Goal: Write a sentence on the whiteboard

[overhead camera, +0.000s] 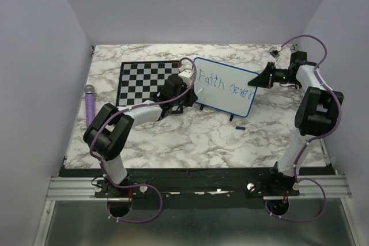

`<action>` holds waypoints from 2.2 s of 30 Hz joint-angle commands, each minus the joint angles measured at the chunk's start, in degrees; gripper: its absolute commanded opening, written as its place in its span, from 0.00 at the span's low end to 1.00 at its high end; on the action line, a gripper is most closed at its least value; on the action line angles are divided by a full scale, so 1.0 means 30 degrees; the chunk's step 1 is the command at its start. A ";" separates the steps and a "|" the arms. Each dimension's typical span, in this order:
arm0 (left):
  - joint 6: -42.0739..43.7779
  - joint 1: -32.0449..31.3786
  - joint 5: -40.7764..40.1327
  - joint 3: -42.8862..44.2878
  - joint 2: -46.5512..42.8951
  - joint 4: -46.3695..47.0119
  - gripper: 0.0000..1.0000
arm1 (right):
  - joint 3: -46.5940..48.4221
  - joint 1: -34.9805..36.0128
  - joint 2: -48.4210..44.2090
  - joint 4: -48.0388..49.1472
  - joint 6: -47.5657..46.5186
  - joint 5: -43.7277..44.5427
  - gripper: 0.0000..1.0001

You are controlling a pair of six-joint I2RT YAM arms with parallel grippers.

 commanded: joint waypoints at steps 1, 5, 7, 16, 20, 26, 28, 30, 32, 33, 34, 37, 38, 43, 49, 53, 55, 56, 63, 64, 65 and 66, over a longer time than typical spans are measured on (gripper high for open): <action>-0.0278 0.0095 -0.0734 0.0425 0.0377 -0.0243 0.00 | 0.0540 0.0075 0.0071 -0.0122 -0.0684 0.0483 0.01; -0.0425 0.0183 -0.0939 0.0337 0.0319 -0.0272 0.00 | 0.0540 0.0075 0.0071 -0.0122 -0.0684 0.0483 0.01; -0.0483 0.0271 -0.1055 0.0278 0.0260 -0.0302 0.00 | 0.0569 0.0075 0.0100 -0.0151 -0.0684 0.0425 0.00; -0.0747 0.0447 -0.1290 -0.0190 -0.0033 -0.0302 0.00 | 0.0627 0.0075 0.0041 -0.0151 -0.0655 0.0454 0.01; -0.0835 0.0506 -0.1261 -0.0337 -0.0150 -0.0565 0.00 | 0.0628 0.0075 0.0071 -0.0151 -0.0655 0.0454 0.01; -0.0894 0.0506 -0.1408 -0.0894 -0.0589 -0.0595 0.00 | 0.0657 0.0075 0.0100 -0.0181 -0.0655 0.0425 0.01; -0.0894 0.0506 -0.1233 -0.0952 -0.0677 -0.0741 0.00 | 0.0657 0.0075 0.0071 -0.0181 -0.0684 0.0366 0.01; -0.0894 0.0506 -0.1115 -0.0923 -0.0707 -0.0975 0.00 | 0.0686 0.0075 0.0041 -0.0181 -0.0655 0.0395 0.01; -0.0894 0.0506 -0.0911 -0.0952 -0.0736 -0.1122 0.00 | 0.0686 0.0075 0.0013 -0.0181 -0.0655 0.0395 0.01; -0.0894 0.0506 -0.0852 -0.0952 -0.0736 -0.1209 0.00 | 0.0686 0.0075 0.0041 -0.0210 -0.0655 0.0395 0.00; -0.0894 0.0506 -0.0764 -0.0923 -0.0765 -0.1413 0.00 | 0.0686 0.0075 0.0042 -0.0210 -0.0655 0.0366 0.00; -0.0864 0.0506 -0.0383 -0.0923 -0.0736 -0.1736 0.00 | 0.0686 0.0075 0.0042 -0.0239 -0.0655 0.0337 0.00; -0.0864 0.0506 -0.0295 -0.0923 -0.0765 -0.1825 0.00 | 0.0686 0.0075 0.0042 -0.0210 -0.0655 0.0337 0.01; -0.0952 0.0506 0.0174 -0.1011 -0.0795 -0.2234 0.00 | 0.0686 0.0075 0.0041 -0.0210 -0.0684 0.0337 0.01; -0.0981 0.0506 0.0584 -0.1186 -0.0882 -0.2762 0.00 | 0.0686 0.0075 -0.0017 -0.0239 -0.0655 0.0337 0.00; -0.1069 0.0506 0.0760 -0.1421 -0.0970 -0.2880 0.00 | 0.0686 0.0075 -0.0017 -0.0239 -0.0684 0.0278 0.00; -0.1128 0.0506 0.0819 -0.1626 -0.1146 -0.2793 0.00 | 0.0686 0.0075 -0.0017 -0.0239 -0.0684 0.0307 0.01; -0.1128 0.0506 0.1051 -0.1742 -0.1233 -0.2647 0.00 | 0.0686 0.0075 -0.0017 -0.0239 -0.0684 0.0307 0.01; -0.1245 0.0506 0.1843 -0.2066 -0.2666 -0.1387 0.00 | 0.0686 0.0075 -0.0075 -0.0268 -0.0713 0.0307 0.00; -0.1303 0.0506 0.1815 -0.2095 -0.2844 -0.1125 0.00 | 0.0657 0.0075 -0.0047 -0.0239 -0.0684 0.0278 0.01; -0.1304 0.0506 0.1815 -0.2066 -0.2961 -0.1064 0.00 | 0.0657 0.0075 -0.0046 -0.0239 -0.0684 0.0278 0.01; -0.1333 0.0506 0.1728 -0.1979 -0.3166 -0.1064 0.00 | 0.0657 0.0075 -0.0017 -0.0268 -0.0684 0.0307 0.01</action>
